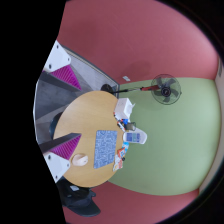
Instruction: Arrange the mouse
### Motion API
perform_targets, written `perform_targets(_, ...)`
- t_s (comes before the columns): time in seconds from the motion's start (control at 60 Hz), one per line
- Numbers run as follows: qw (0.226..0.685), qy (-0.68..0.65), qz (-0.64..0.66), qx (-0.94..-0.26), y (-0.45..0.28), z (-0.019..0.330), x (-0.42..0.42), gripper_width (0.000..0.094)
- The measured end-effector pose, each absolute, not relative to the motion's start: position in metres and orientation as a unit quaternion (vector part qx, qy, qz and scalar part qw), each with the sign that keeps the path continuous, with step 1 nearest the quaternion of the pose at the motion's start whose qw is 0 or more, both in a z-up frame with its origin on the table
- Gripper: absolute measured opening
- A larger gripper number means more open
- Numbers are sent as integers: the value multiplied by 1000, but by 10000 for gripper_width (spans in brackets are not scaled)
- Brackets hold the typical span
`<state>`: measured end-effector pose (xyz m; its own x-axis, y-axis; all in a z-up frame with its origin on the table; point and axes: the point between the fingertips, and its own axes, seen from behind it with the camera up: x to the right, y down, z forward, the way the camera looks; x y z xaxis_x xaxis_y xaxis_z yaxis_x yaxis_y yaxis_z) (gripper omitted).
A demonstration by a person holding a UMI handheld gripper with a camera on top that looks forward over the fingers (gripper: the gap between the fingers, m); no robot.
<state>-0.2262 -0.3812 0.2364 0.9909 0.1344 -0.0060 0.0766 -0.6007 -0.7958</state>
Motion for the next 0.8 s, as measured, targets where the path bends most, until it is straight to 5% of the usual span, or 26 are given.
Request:
perform_targets(0.4,366,-21,-23,-930,-383,95,-80,845)
perform_targets(0.8,409,-10,-28,-912,-228,11,34,839)
